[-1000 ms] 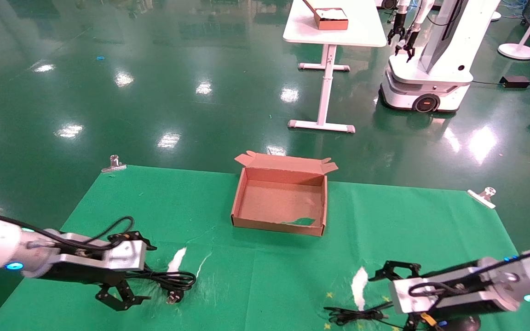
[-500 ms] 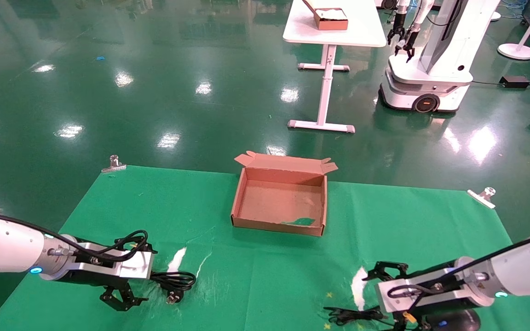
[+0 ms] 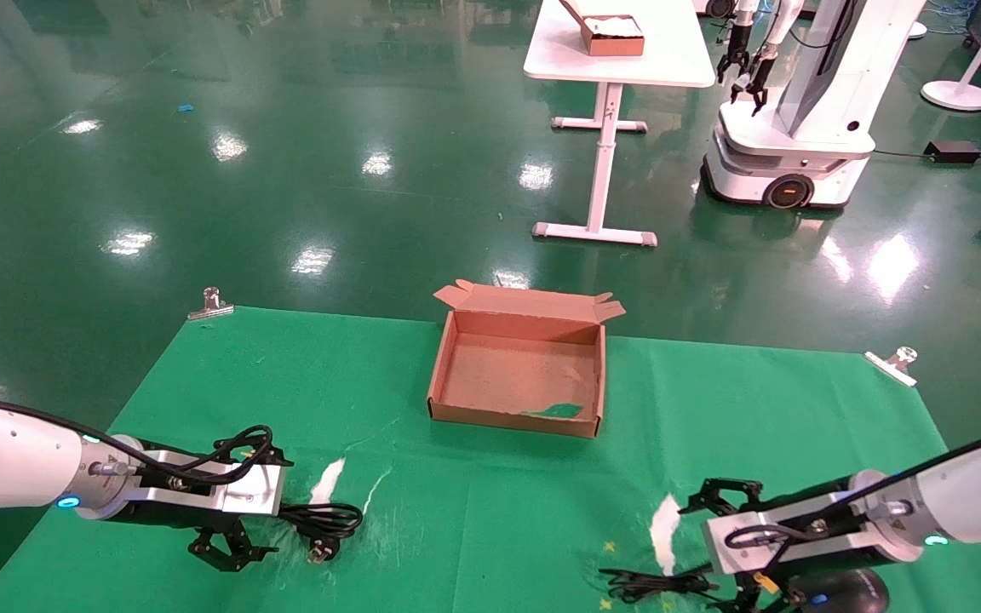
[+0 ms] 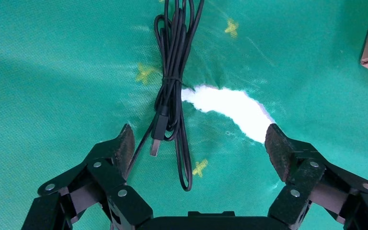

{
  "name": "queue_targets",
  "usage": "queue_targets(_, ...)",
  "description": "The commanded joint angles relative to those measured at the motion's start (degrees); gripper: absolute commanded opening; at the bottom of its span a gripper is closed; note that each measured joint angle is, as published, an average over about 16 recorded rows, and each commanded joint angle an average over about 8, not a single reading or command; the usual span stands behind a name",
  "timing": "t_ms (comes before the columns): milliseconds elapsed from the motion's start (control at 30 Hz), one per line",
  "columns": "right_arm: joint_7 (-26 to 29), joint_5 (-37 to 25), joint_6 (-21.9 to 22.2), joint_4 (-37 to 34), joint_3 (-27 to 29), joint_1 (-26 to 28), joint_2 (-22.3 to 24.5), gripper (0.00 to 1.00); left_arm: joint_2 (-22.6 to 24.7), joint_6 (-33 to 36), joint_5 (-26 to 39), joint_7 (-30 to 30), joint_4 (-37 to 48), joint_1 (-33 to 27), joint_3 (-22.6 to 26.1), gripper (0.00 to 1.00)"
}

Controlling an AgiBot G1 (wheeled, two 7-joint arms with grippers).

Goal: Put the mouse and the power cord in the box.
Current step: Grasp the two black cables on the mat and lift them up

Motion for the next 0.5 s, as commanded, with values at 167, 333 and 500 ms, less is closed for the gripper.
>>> queue_targets(167, 0.1, 0.0, 0.0, 0.2, 0.0, -0.1, 0.1, 0.0, -0.1, 0.1, 0.0, -0.1, -0.2, 0.0, 0.0, 0.0)
queue_targets(333, 0.2, 0.1, -0.1, 0.4, 0.1, -0.2, 0.2, 0.0, -0.1, 0.2, -0.1, -0.2, -0.4, 0.1, 0.0, 0.0)
queue_targets(500, 0.3, 0.2, -0.2, 0.6, 0.1, -0.2, 0.2, 0.0, -0.2, 0.3, -0.1, -0.3, -0.5, 0.1, 0.0, 0.0)
